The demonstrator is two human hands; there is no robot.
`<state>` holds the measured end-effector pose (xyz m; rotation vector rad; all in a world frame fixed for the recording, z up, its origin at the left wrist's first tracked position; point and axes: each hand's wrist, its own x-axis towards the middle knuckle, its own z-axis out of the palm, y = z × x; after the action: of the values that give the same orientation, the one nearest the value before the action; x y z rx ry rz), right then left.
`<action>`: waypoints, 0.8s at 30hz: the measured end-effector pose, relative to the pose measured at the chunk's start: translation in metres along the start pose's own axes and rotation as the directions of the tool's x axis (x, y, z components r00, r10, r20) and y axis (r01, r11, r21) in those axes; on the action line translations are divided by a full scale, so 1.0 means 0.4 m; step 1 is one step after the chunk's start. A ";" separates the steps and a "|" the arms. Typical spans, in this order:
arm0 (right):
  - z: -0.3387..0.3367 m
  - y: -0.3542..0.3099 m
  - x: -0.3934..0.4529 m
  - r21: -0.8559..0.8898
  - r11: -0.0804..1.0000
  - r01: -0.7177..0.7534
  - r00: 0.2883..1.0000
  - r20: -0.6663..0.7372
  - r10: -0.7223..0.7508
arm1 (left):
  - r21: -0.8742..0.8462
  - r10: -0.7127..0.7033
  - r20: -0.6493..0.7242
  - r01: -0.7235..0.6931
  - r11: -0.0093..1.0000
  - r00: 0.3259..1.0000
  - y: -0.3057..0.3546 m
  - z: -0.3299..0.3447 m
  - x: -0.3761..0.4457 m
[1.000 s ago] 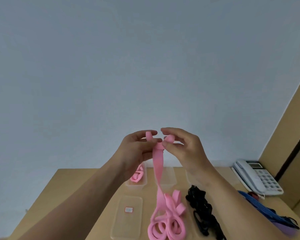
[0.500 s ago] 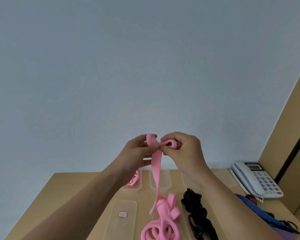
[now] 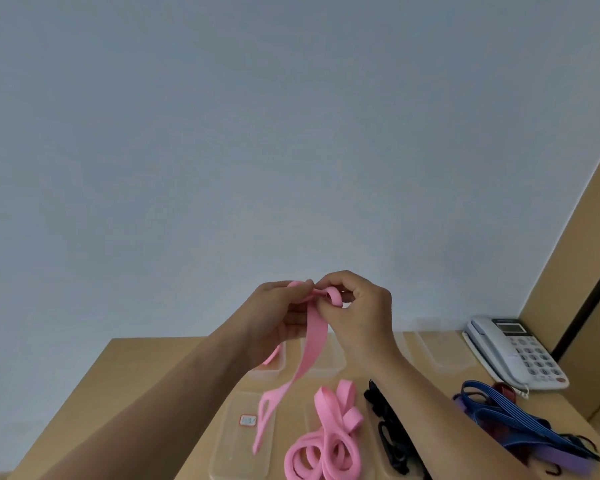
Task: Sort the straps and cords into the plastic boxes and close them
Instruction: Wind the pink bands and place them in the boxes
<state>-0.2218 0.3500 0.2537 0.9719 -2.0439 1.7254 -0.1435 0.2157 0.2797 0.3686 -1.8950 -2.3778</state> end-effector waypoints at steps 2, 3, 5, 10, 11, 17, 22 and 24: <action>0.005 0.002 -0.005 -0.013 1.000 0.007 1.000 -0.014 -0.008 | -0.054 -0.024 -0.013 0.023 0.998 1.000 -0.002 0.001 0.001; 0.005 0.003 -0.006 -0.023 1.000 0.008 1.000 -0.014 -0.009 | -0.084 -0.046 -0.024 0.044 0.996 0.999 -0.001 0.001 0.001; 0.003 0.005 -0.009 -0.046 0.999 0.004 1.000 0.001 -0.004 | -0.147 -0.089 -0.049 0.081 0.986 0.995 -0.002 -0.001 0.001; 0.000 0.004 -0.017 -0.112 0.994 -0.002 0.995 0.102 0.014 | -0.206 -0.104 -0.058 0.090 0.974 0.993 -0.014 -0.008 -0.002; 0.000 0.003 -0.021 -0.117 0.993 -0.006 0.991 0.133 0.021 | -0.204 -0.095 -0.047 0.083 0.975 0.994 -0.016 -0.012 -0.004; 0.007 -0.013 -0.038 -0.048 0.995 -0.091 0.994 0.047 0.094 | -0.090 -0.023 -0.038 0.020 0.996 0.999 -0.025 -0.030 -0.016; -0.005 -0.020 -0.014 0.002 0.954 -0.301 0.947 0.116 0.299 | 0.015 0.034 -0.041 -0.033 0.999 0.999 -0.026 -0.037 -0.022; -0.005 -0.024 -0.010 -0.004 0.941 -0.340 0.926 0.177 0.335 | 0.020 0.060 -0.036 -0.059 0.998 0.998 -0.023 -0.043 -0.024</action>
<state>-0.2128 0.3528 0.2590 0.8425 -2.4263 1.8958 -0.1294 0.2037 0.2687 0.3501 -1.8869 -2.3011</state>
